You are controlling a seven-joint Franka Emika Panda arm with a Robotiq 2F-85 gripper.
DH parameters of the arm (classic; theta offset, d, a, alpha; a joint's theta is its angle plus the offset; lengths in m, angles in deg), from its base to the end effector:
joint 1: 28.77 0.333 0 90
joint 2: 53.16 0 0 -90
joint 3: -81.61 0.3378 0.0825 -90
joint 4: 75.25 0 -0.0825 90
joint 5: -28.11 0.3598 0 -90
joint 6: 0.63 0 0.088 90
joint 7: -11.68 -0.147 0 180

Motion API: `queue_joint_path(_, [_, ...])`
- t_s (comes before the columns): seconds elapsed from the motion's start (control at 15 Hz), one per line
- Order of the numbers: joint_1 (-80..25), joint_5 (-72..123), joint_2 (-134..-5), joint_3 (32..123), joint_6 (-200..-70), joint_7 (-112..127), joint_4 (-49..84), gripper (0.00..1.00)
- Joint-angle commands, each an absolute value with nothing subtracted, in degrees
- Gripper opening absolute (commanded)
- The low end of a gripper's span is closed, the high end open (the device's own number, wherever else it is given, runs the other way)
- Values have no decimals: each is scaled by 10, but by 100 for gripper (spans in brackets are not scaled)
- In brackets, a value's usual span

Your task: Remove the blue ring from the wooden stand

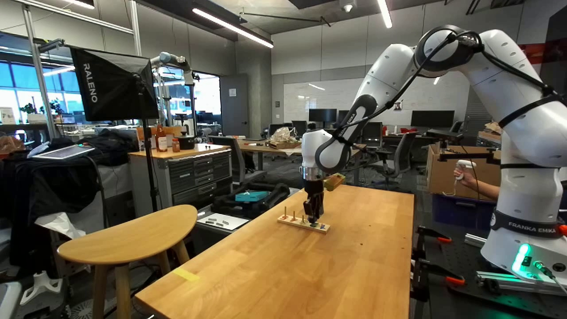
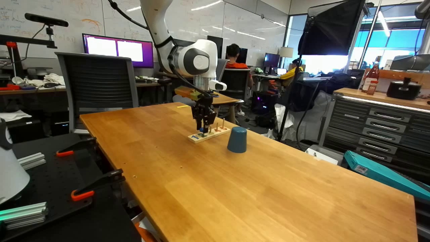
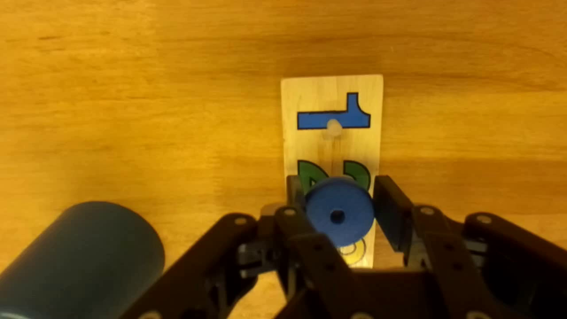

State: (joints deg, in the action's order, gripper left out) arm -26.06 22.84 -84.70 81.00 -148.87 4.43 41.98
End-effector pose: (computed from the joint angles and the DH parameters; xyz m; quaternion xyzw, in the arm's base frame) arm 0.5904 0.0214 0.1651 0.9996 -0.0049 -0.0025 0.0271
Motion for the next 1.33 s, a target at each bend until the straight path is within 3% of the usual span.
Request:
queue_joint_path(0.0, [-265,241,-802,808,-1484,57,429,19])
queue_joint_path(0.6, [-291,233,-835,769,-1488,47,403,22])
queue_joint_path(0.67, [-292,232,-844,768,-1488,49,401,52])
queue_joint_path(0.73, [-292,231,-851,767,-1487,48,399,20])
queue_joint_path(0.8, [-293,232,-858,767,-1484,47,396,60])
queue_joint_path(0.87, [-293,233,-862,767,-1483,48,396,76])
queue_joint_path(1.07, [-292,237,-855,773,-1471,51,395,97])
queue_joint_path(1.27, [-288,241,-814,787,-1461,58,412,100])
